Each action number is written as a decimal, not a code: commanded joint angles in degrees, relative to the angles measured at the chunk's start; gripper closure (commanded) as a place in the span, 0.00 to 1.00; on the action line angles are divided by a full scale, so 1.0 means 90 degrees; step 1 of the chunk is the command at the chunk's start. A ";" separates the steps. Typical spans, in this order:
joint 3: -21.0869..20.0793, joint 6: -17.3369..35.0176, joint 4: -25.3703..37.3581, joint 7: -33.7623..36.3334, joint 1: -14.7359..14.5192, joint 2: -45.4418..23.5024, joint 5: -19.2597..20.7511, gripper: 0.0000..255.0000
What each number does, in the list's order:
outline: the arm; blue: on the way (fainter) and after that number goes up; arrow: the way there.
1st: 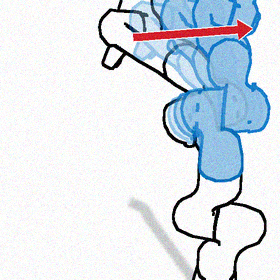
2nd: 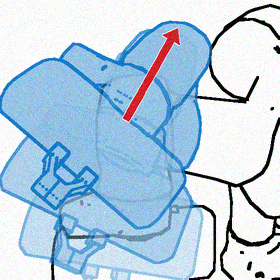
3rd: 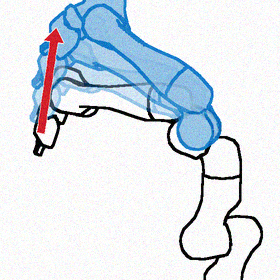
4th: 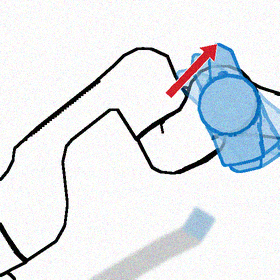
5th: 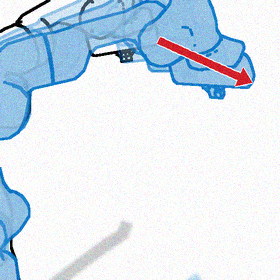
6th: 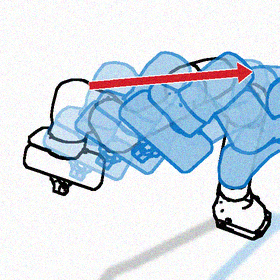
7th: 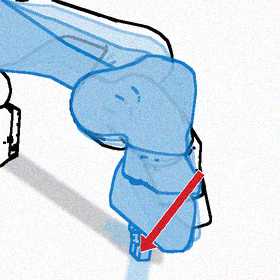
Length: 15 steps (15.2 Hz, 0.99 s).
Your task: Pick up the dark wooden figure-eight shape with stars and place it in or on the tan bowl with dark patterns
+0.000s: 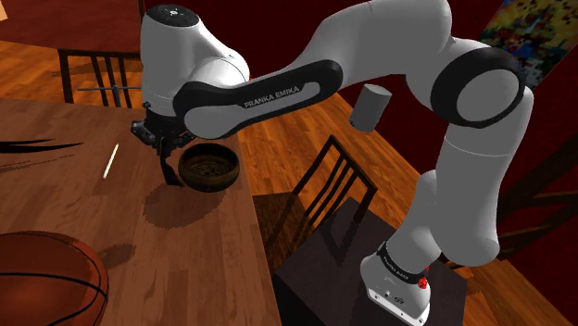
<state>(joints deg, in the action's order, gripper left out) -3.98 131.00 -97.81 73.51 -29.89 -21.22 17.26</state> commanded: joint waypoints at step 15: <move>0.0234 0.0769 -0.1330 -0.2032 0.1284 0.0684 -0.0908 0.00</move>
<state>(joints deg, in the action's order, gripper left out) -1.44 138.37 -110.01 57.98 -19.22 -14.43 11.51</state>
